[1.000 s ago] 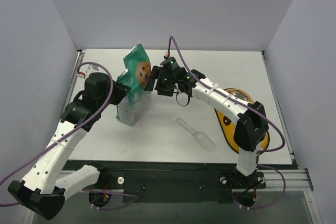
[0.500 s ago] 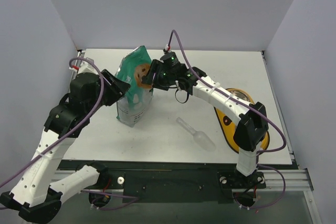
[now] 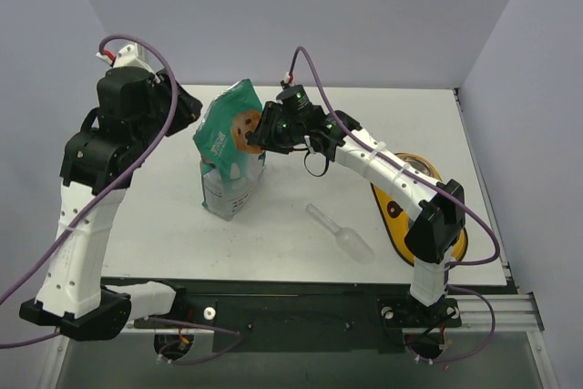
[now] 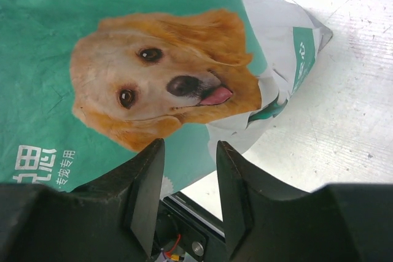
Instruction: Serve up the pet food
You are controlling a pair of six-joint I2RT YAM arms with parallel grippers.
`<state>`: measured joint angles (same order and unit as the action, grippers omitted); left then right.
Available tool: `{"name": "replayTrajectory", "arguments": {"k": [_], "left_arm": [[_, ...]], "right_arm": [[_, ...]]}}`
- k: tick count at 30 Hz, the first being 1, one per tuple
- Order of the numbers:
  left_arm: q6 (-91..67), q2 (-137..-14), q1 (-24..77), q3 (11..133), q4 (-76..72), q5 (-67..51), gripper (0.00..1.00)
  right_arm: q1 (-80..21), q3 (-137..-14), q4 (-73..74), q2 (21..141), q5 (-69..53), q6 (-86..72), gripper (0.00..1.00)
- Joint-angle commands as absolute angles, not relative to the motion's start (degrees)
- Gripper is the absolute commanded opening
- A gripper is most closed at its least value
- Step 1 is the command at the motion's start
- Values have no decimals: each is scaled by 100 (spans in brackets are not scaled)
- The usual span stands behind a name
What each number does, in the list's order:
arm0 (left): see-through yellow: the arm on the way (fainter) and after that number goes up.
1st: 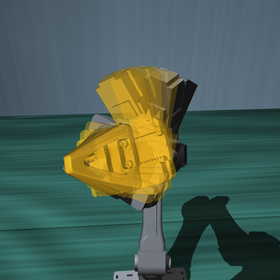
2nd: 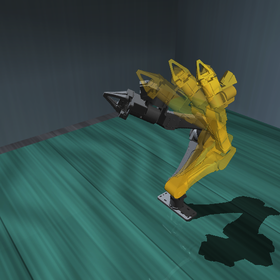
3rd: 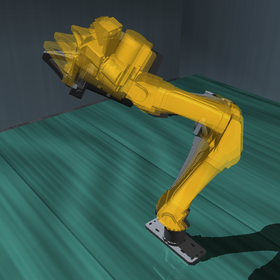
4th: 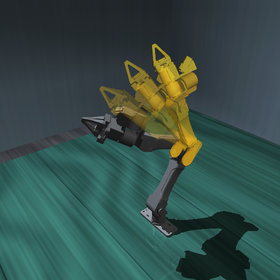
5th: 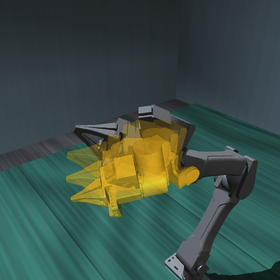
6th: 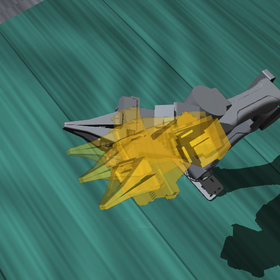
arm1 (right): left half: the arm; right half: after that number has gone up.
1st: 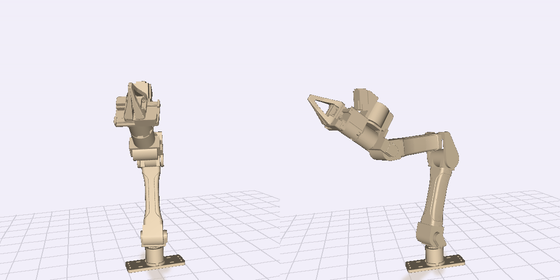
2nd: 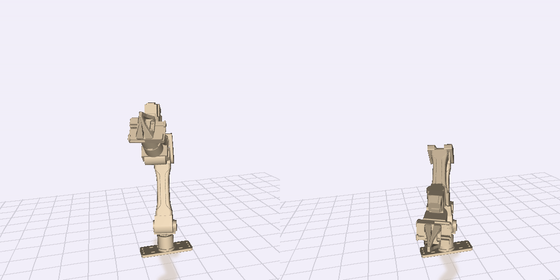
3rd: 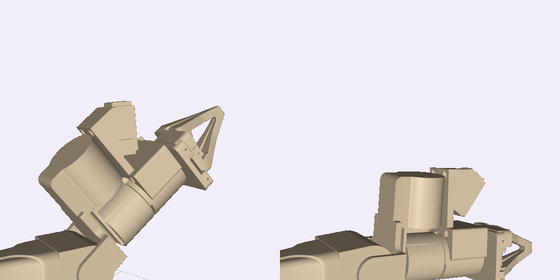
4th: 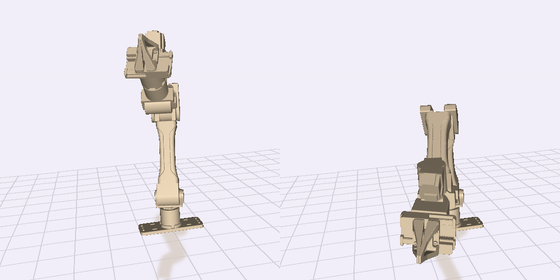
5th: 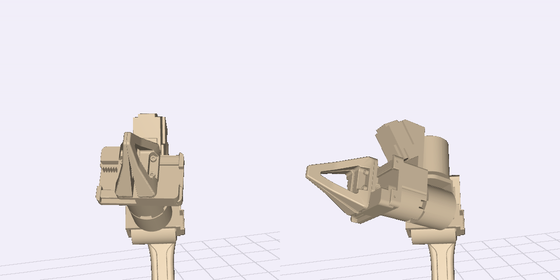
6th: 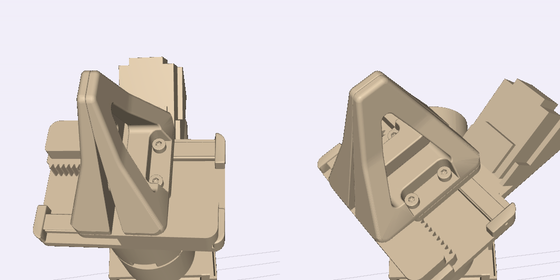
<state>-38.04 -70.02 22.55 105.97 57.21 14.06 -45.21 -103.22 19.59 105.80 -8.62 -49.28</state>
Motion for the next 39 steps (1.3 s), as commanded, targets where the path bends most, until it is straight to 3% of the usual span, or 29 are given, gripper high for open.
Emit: {"name": "replayTrajectory", "arguments": {"k": [1, 7, 10, 17, 39], "left_arm": [[-3691, -7400, 1373, 10837, 5862, 247, 47], [-3603, -7199, 1090, 10092, 4722, -939, 47], [-3586, -7172, 1081, 9958, 4693, -949, 50], [-3586, -7295, 1020, 9958, 4851, -695, 37], [-3665, -7857, 905, 9756, 4658, -1230, 28]], "right_arm": [[-4553, -10424, 2092, 10433, -1037, -4843, 33], [-4562, -10433, 2092, 10433, -1125, -4799, 33], [-4561, -10415, 2092, 10424, -1143, -4790, 33], [-4562, -10389, 2083, 10397, -1125, -4773, 32], [-4561, -10415, 2083, 10476, -1064, -4834, 30]]}}
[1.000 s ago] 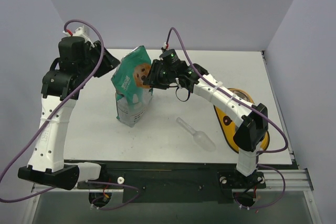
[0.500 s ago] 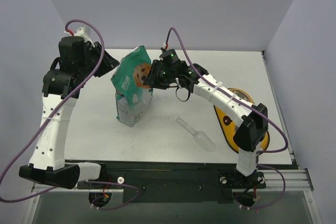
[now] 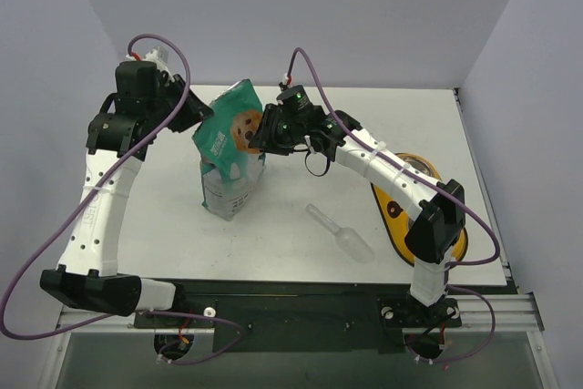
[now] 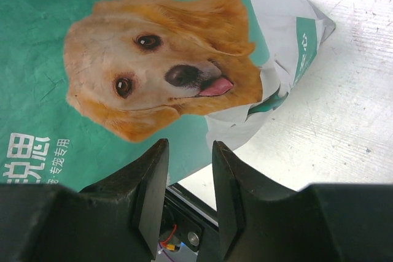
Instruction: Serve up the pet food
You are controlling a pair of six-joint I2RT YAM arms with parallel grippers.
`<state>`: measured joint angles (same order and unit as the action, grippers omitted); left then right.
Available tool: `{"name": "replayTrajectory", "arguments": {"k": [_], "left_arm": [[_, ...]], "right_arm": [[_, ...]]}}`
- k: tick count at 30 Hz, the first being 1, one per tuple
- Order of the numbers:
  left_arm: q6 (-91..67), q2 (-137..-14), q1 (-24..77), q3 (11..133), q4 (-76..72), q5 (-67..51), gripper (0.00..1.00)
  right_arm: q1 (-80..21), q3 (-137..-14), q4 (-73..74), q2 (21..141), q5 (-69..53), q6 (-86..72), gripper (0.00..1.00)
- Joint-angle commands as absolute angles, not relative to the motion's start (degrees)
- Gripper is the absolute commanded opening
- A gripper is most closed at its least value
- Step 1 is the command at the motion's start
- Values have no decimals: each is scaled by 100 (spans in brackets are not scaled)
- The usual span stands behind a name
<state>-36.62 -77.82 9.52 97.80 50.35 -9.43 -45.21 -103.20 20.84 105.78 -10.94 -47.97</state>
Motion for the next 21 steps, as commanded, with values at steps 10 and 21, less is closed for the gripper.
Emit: {"name": "replayTrajectory", "arguments": {"k": [10, 21], "left_arm": [[-4586, -7551, 905, 9002, 3570, -2170, 0], [-5994, -6803, 1142, 8358, 3480, -2145, 0]], "right_arm": [[-4474, -10503, 2057, 10485, -940, -5528, 33], [-4395, -10915, 2249, 10442, -775, -5975, 41]]}}
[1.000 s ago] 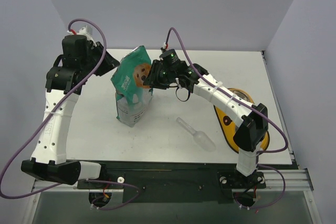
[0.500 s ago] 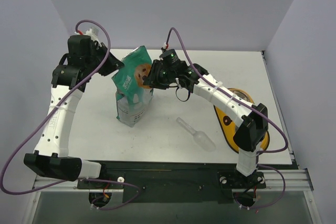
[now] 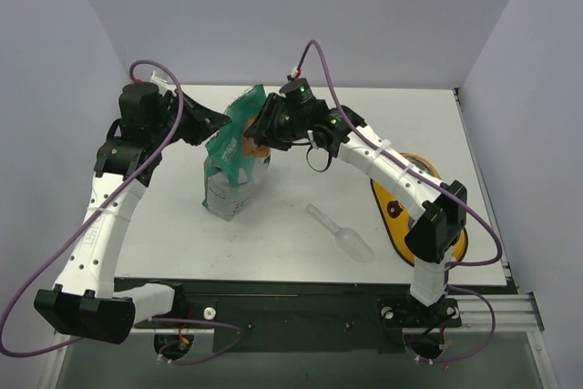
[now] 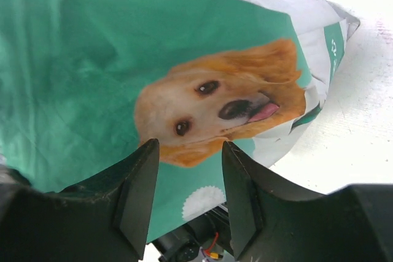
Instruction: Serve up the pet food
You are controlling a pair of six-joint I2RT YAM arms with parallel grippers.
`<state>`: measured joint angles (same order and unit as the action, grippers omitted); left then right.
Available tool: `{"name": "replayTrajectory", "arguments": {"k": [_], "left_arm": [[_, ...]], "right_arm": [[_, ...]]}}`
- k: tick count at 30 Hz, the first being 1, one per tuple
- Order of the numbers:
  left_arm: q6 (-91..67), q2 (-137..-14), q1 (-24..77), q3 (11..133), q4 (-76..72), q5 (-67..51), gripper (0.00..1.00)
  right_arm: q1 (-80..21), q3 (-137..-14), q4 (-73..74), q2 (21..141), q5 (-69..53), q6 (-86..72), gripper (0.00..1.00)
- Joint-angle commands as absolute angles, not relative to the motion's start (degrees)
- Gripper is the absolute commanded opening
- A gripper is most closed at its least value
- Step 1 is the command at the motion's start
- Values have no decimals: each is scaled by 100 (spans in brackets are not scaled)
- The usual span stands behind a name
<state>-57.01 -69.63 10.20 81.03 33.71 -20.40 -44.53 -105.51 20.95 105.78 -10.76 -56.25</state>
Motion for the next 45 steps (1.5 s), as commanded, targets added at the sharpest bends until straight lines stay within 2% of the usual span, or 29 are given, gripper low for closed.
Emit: {"name": "replayTrajectory", "arguments": {"k": [1, 4, 8, 12, 15, 27, 34, 41, 45], "left_arm": [[-5994, -6785, 1134, 8393, 3489, -2179, 0], [-6292, -6671, 1160, 8280, 3139, -2373, 0], [-7337, -6531, 1265, 7710, 2559, -2706, 0], [-7665, -6521, 1485, 7760, 2240, -2593, 0], [-7392, -6530, 1582, 7945, 2776, -2392, 0], [-7339, -6390, 1705, 7928, 2936, -2197, 0], [-7313, -6381, 1705, 7919, 2988, -2127, 0], [-7304, -6398, 1705, 7910, 3015, -2057, 0], [-7304, -6434, 1723, 7901, 2962, -2092, 0]], "right_arm": [[-4360, -11003, 2381, 10468, -704, -6159, 43], [-4333, -11547, 2768, 10591, -563, -6433, 44], [-4368, -11523, 2655, 10512, -598, -6653, 50], [-4342, -11233, 2391, 10283, -501, -6803, 61], [-4316, -11329, 2391, 10283, -448, -6829, 62], [-4386, -10907, 1934, 9853, -483, -6899, 65], [-4438, -10802, 1864, 9782, -527, -6829, 64], [-4465, -10582, 1767, 9738, -607, -6838, 52], [-4456, -10582, 1696, 9808, -711, -6829, 51]]}}
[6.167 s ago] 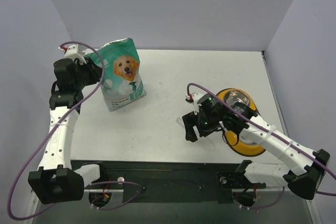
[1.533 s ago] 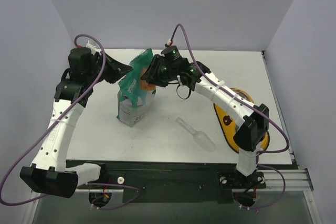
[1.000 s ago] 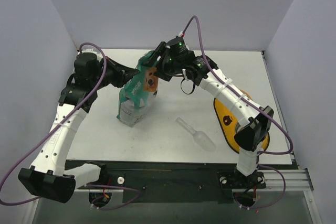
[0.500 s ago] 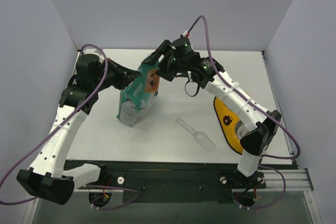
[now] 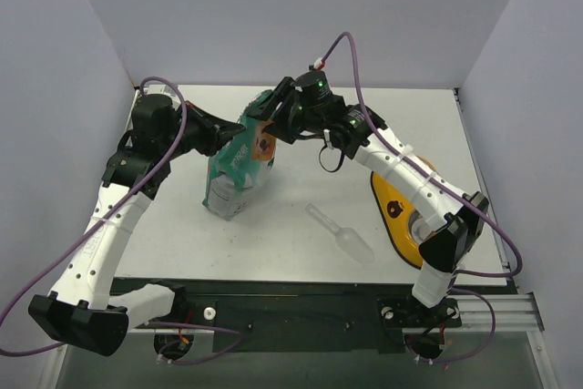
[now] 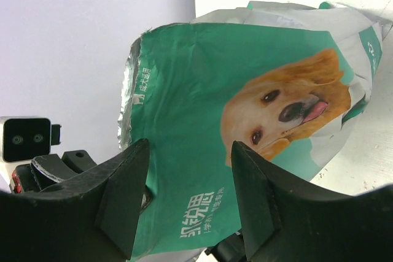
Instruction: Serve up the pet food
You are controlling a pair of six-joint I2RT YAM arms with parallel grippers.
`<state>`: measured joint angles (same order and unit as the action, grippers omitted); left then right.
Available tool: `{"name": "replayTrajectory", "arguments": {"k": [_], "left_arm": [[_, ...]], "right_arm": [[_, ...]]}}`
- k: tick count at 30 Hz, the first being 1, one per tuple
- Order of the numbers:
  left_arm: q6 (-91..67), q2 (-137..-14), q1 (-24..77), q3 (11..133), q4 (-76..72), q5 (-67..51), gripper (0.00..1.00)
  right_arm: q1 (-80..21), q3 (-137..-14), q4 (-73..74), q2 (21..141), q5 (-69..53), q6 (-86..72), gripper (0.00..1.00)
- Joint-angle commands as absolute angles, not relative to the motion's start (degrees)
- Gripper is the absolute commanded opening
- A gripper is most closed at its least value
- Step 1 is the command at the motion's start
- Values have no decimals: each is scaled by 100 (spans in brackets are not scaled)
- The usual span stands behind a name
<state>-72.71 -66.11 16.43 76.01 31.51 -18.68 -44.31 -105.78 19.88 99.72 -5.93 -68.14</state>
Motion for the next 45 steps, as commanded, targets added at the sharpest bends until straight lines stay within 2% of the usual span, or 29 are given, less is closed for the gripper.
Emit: {"name": "replayTrajectory", "arguments": {"k": [1, 9, 19, 24, 29, 31, 38, 39, 40, 45], "left_arm": [[-7304, -6442, 1723, 7901, 2979, -2092, 0], [-7155, -6477, 1723, 7945, 3173, -2030, 0], [-7119, -6539, 1696, 7901, 3138, -2127, 0], [-7084, -6530, 1688, 7963, 3199, -2109, 0], [-6988, -6609, 1687, 8068, 3322, -2092, 0], [-6873, -6644, 1687, 8156, 3366, -2083, 0], [-6513, -6732, 1688, 8349, 3770, -1925, 0], [-6460, -6750, 1696, 8402, 3831, -1855, 0], [-6364, -6776, 1696, 8437, 3936, -1794, 1], [-6003, -7022, 1687, 8815, 4420, -1556, 15]], "right_arm": [[-4465, -10599, 1705, 9835, -729, -6829, 52], [-4553, -10600, 1617, 9712, -572, -6759, 56], [-4588, -10617, 1573, 9878, -676, -6829, 54], [-4597, -10574, 1618, 9993, -712, -6890, 42], [-4640, -10722, 1739, 10107, -712, -6812, 39], [-4710, -10845, 2046, 10143, -520, -6593, 35], [-4860, -10723, 2162, 10081, -79, -6109, 11], [-4878, -10697, 2162, 10064, -18, -6056, 4], [-4878, -10679, 2162, 10029, -18, -6038, 0], [-4878, -10573, 2162, 9888, 246, -5889, 0]]}}
